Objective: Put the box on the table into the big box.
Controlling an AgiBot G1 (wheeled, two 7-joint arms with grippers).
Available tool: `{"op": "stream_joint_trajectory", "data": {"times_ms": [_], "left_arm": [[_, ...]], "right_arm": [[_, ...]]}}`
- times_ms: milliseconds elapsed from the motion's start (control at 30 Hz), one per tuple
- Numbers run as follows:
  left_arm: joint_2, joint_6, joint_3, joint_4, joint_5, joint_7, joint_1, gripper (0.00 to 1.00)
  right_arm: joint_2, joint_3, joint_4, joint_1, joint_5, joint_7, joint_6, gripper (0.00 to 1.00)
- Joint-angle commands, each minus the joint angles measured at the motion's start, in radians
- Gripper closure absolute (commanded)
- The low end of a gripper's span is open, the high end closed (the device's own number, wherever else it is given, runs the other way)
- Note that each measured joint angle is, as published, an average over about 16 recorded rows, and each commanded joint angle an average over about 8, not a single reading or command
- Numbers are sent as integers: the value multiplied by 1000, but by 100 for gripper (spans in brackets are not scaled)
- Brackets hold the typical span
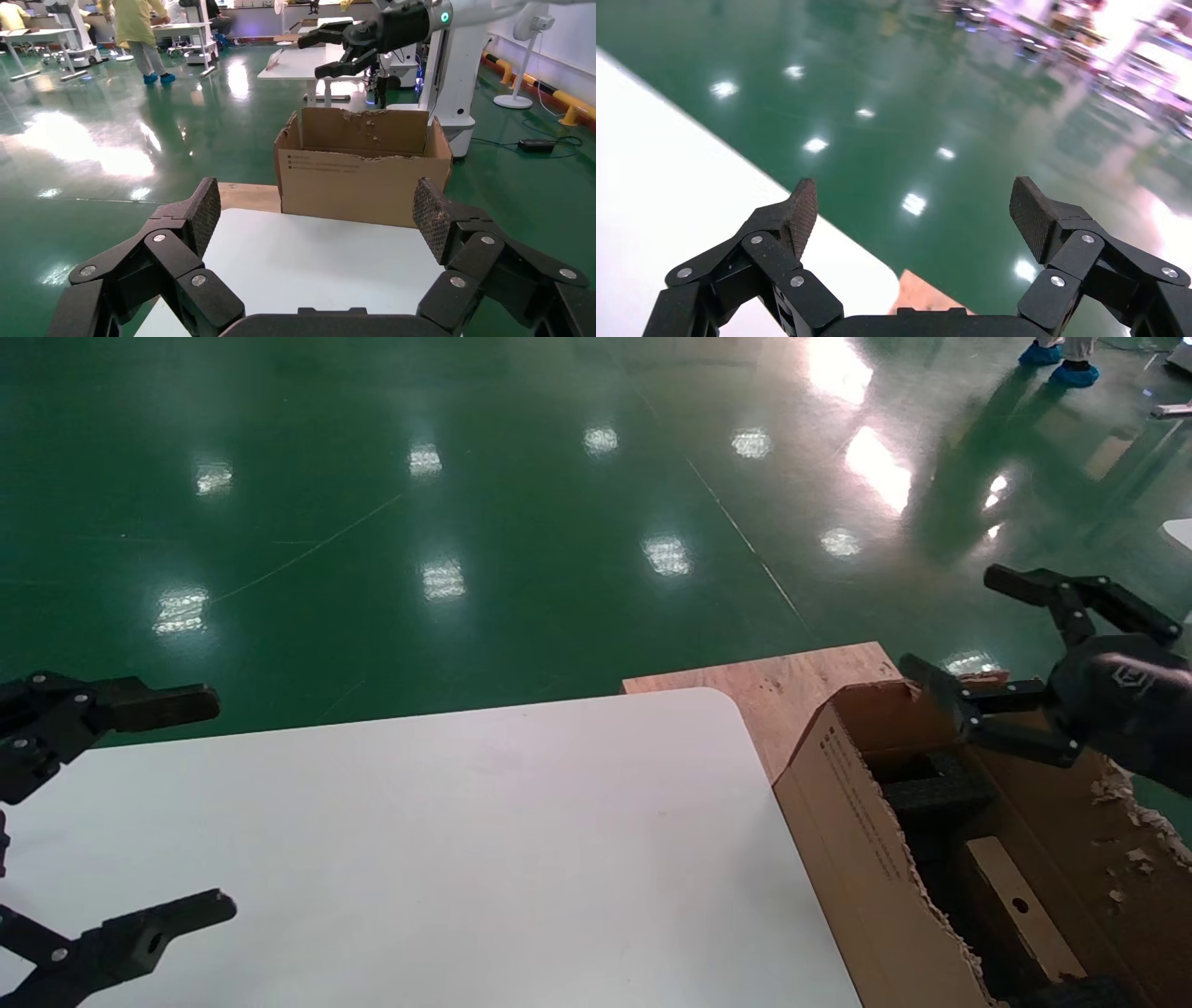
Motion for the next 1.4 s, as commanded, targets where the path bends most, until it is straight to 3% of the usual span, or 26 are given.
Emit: {"op": "stream_joint_trajectory", "data": {"times_ms": [33,1400], "left_arm": [[0,0,0,0,0,0,0,0],[0,0,1,0,0,0,0,0]], "right_arm": [[-30,62,-1,-45,-16,20,-19,0],[-727,1497,-26,-1089,-384,495,-469,0]]}}
